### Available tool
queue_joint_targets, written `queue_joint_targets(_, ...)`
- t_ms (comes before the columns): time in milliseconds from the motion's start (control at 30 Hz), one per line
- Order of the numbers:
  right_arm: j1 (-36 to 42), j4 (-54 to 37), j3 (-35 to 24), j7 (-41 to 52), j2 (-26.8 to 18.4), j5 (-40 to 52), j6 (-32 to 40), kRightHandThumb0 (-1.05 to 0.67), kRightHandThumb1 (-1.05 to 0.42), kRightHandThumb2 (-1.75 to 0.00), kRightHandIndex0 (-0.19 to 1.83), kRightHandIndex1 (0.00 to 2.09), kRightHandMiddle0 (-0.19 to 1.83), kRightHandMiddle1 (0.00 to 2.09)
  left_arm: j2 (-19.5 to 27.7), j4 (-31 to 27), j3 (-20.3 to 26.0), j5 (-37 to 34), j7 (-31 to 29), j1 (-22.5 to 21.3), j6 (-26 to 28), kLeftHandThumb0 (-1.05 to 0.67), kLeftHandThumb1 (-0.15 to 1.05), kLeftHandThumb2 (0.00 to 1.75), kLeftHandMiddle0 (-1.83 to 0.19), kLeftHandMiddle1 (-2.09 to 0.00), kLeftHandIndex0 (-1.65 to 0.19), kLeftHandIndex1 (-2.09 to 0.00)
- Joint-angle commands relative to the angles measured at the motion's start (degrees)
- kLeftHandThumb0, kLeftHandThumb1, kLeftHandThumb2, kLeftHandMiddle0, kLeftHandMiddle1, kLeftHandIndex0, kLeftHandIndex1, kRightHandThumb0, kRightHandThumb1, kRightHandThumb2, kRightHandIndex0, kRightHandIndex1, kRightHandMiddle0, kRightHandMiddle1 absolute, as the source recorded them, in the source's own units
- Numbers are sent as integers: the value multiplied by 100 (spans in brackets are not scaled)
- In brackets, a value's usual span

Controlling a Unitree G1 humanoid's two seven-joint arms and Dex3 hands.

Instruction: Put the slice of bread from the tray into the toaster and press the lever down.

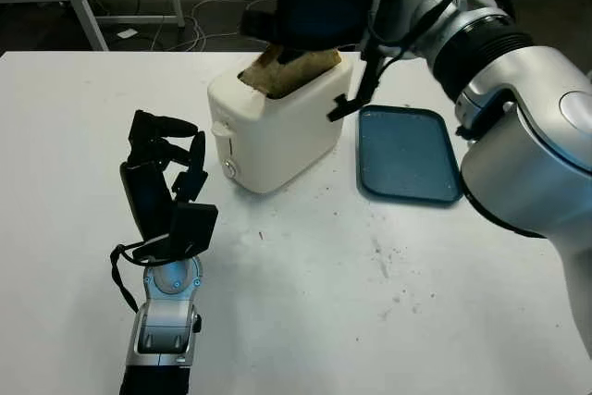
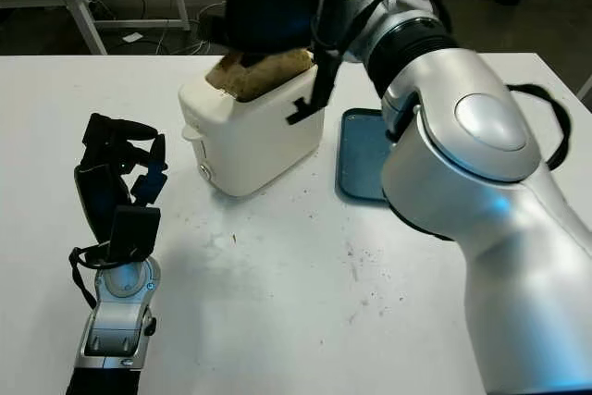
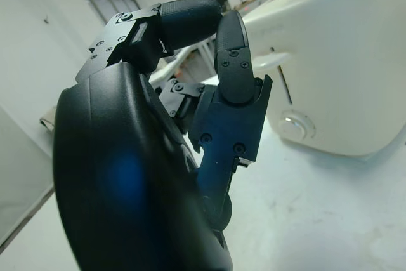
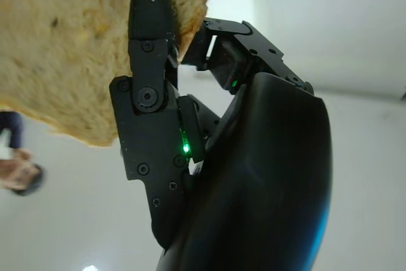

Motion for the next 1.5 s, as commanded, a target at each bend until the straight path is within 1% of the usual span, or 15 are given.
queue_joint_targets(0,71,-11,-194,158,17,230,-92,-53,-92,-11,118,175,83,163,-91,-30,-23,-32,22,64,-59,-43,92,39,-67,-175,-39,-170)
queue_joint_targets(100,97,-18,-301,168,-11,253,3,-51,-92,-12,119,175,89,173,-82,-59,-17,-5,28,73,-22,-44,92,38,-67,-175,-38,-171)
queue_joint_targets(233,106,9,-255,525,-114,165,281,-53,-92,-32,120,175,89,174,-46,-59,-18,58,31,78,-6,-43,92,39,-66,-175,-38,-170)
queue_joint_targets(367,207,28,-174,860,-275,108,398,-52,-92,-23,114,175,83,171,-52,-47,-11,-27,-20,69,-31,-44,92,38,-66,-175,-39,-167)
queue_joint_targets(567,408,27,251,716,-428,-304,635,-55,-92,-16,115,175,84,163,-52,-46,-12,-78,-63,59,-23,-44,92,38,-66,-175,-41,-166)
queue_joint_targets(700,518,44,438,892,-446,-440,819,-61,-92,-19,115,175,83,158,-53,-10,-30,-41,-28,31,-46,-45,92,38,-66,-175,-41,-166)
queue_joint_targets(767,533,61,360,1292,-461,-328,630,-67,-92,-21,104,174,84,121,-53,-15,-36,-16,-17,29,-24,-45,92,38,-67,-175,-41,-167)
queue_joint_targets(900,500,66,327,2127,-468,-279,557,-75,-92,-29,59,142,60,101,-54,-29,-28,-41,-32,36,1,-44,92,38,-67,-175,-41,-169)
queue_joint_targets(967,504,51,318,2305,-463,-283,650,-79,-92,-31,47,94,61,58,-40,-13,-27,-51,-42,38,-30,-44,92,38,-67,-175,-41,-169)
queue_joint_targets(1033,506,39,255,2424,-462,-228,683,-78,-92,-31,44,65,66,21,-36,-2,-29,-64,-53,40,-44,-44,92,38,-67,-175,-41,-168)
queue_joint_targets(1067,502,37,206,2508,-456,-187,714,-77,-92,-32,42,60,65,14,-39,2,-31,-78,-61,40,-46,-44,92,38,-67,-175,-40,-168)
queue_joint_targets(1200,442,16,48,2625,-450,-59,759,-71,-92,-35,44,58,68,7,-58,-20,-52,-17,-31,29,18,-44,92,39,-67,-175,-41,-169)
queue_joint_targets(1300,402,-6,-68,2485,-458,1,724,-65,-92,-36,58,66,85,16,-71,-24,-56,-15,-16,30,26,-43,92,38,-67,-175,-41,-169)
queue_joint_targets(1367,378,-12,-136,2530,-444,40,704,-65,-92,-26,66,74,92,23,-60,-25,-53,-15,-19,35,27,-43,92,38,-67,-175,-41,-169)
queue_joint_targets(1467,363,-18,-165,2588,-430,18,698,-69,-92,-20,63,67,90,19,-51,-23,-45,-36,-30,37,24,-44,92,38,-67,-175,-41,-168)
